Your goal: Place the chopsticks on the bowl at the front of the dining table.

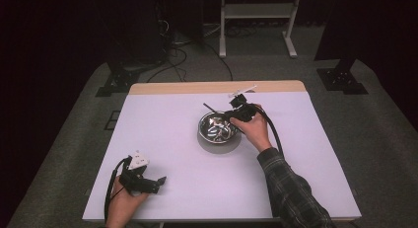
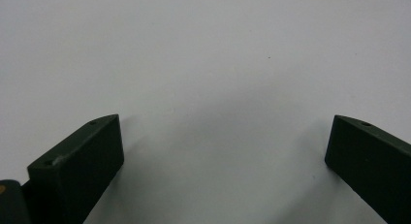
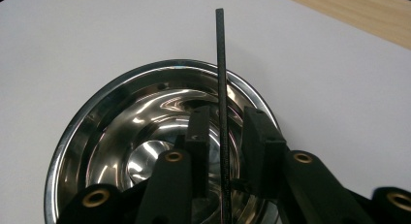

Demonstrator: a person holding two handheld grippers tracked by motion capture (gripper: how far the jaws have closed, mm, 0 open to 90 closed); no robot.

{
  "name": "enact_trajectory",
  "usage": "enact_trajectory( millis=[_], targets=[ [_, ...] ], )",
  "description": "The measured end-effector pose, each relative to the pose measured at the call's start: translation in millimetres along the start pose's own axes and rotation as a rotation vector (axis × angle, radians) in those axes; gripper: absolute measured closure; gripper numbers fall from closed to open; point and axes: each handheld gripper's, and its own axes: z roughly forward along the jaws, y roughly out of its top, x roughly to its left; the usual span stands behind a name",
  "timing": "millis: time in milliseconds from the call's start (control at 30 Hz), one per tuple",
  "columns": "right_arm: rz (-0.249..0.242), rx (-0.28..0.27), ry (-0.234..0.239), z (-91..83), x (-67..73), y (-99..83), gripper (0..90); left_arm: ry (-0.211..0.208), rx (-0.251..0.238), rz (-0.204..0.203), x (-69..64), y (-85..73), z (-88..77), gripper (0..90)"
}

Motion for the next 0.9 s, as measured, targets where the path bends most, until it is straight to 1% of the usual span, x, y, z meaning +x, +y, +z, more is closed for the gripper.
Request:
enact_trajectory(
  millis=[233,367,700,900],
  targets=[
    [0.000,-0.016,-0.006,-13.9,0.3,-0.8,63.3,0.000,0.001,0.002,0.0,0.0,-0.1,0.0],
    [-0.006,-0.024,-0.012,-21.9,1.2,-3.1,60.6,0.000,0.001,0.002,0.0,0.0,-0.1,0.0],
    [-0.017,-0.042,-0.032,-40.8,1.0,-11.3,56.0,0.001,0.001,0.002,0.0,0.0,-0.1,0.0],
    [-0.014,-0.050,-0.049,-51.6,0.4,-16.9,54.4,0.001,0.001,0.001,-0.1,0.0,-0.1,0.0]
  ],
)
